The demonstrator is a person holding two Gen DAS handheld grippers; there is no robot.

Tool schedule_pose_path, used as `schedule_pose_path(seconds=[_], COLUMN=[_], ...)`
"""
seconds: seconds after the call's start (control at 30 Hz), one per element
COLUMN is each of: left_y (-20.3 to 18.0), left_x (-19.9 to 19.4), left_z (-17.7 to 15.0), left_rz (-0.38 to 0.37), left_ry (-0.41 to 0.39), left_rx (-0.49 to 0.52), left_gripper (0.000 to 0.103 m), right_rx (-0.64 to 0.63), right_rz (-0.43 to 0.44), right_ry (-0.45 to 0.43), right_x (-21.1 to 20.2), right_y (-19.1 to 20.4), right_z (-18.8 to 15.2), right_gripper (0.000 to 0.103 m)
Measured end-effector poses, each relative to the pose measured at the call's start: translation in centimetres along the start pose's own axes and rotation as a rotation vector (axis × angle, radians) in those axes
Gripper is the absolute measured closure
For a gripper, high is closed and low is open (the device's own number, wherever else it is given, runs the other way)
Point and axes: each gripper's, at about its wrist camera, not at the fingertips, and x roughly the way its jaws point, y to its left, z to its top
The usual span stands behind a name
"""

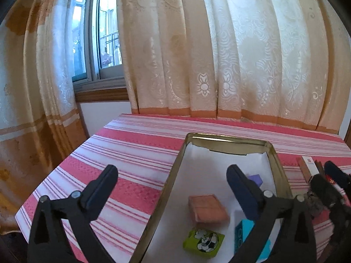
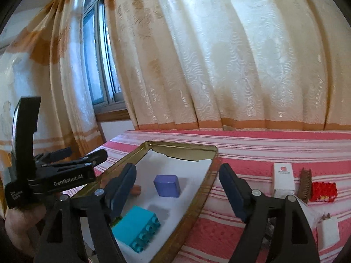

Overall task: Organize rigid objects
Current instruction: 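Grasp the grey rock-like object with the left tool while the right tool grasps the white plug adapter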

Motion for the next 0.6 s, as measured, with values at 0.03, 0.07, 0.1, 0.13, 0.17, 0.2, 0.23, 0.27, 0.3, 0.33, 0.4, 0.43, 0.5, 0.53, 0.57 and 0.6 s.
schedule_pose_path(seconds=[0.03,0.07,0.1,0.13,0.17,0.2,0.23,0.27,0.3,0.33,0.4,0.43,0.5,0.53,0.57,0.6], left_y=[-0.2,-0.3,-0.4,-0.4,-0.4,-0.4,-0.4,-0.4,-0.5,-1.0,-2.3,-2.9,-4.9,-6.4,-7.4,-8.3], left_x=[-0.1,-0.1,-0.1,-0.2,-0.4,-0.5,-0.7,-0.9,-1.1,-1.5,-2.1,-2.2,-3.0,-3.5,-3.8,-4.1], left_z=[-0.1,0.0,0.0,0.1,0.2,0.3,0.4,0.5,0.6,0.7,0.7,0.7,0.4,0.2,0.1,-0.1], left_rz=[0.006,0.007,0.002,-0.002,-0.002,-0.001,-0.001,-0.005,-0.009,-0.020,-0.044,-0.056,-0.098,-0.124,-0.141,-0.160], left_ry=[-0.005,-0.005,-0.003,-0.005,-0.011,-0.013,-0.016,-0.018,-0.020,-0.024,-0.029,-0.031,-0.040,-0.048,-0.052,-0.054], left_rx=[0.008,0.012,0.013,0.012,0.007,0.001,-0.009,-0.023,-0.030,-0.031,-0.021,-0.016,0.010,0.031,0.044,0.056], left_gripper=[0.002,0.002,0.002,0.002,0.002,0.002,0.002,0.000,0.000,0.000,0.000,0.000,0.000,0.000,0.000,0.000], right_rx=[0.003,0.003,0.002,0.000,-0.003,-0.004,-0.003,-0.004,-0.006,-0.009,-0.010,-0.006,0.008,0.016,0.027,0.033], right_rz=[-0.004,-0.009,-0.013,-0.018,-0.026,-0.036,-0.040,-0.041,-0.043,-0.054,-0.095,-0.120,-0.174,-0.197,-0.235,-0.262], right_ry=[-0.008,-0.020,-0.030,-0.043,-0.058,-0.076,-0.088,-0.097,-0.105,-0.110,-0.117,-0.122,-0.133,-0.135,-0.137,-0.137], right_x=[-0.4,-1.1,-1.6,-2.2,-2.9,-3.6,-4.1,-4.8,-5.4,-5.8,-6.7,-7.2,-8.5,-9.0,-9.7,-10.2], right_y=[-0.1,-0.4,-0.6,-0.7,-0.9,-1.2,-1.5,-1.9,-2.3,-2.7,-3.8,-4.5,-6.4,-7.3,-8.5,-9.3], right_z=[0.0,-0.1,-0.1,-0.2,-0.3,-0.4,-0.4,-0.5,-0.5,-0.4,-0.2,-0.1,-0.1,-0.1,-0.2,-0.1], right_gripper=[0.023,0.023,0.023,0.022,0.020,0.017,0.016,0.015,0.015,0.015,0.015,0.015,0.015,0.015,0.015,0.015])
